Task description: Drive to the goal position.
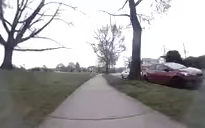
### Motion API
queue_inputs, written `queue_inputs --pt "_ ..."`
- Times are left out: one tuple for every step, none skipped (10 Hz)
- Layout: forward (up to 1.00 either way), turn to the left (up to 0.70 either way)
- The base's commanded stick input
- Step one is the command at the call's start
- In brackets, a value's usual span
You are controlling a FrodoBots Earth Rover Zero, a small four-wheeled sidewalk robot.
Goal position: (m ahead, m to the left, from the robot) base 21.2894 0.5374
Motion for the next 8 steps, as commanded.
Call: queue_inputs --pt "1.0 0.0" --pt "1.0 0.0" --pt "1.0 0.0" --pt "1.0 0.0" --pt "1.0 0.0" --pt "1.0 0.0" --pt "1.0 0.0" --pt "1.0 0.0"
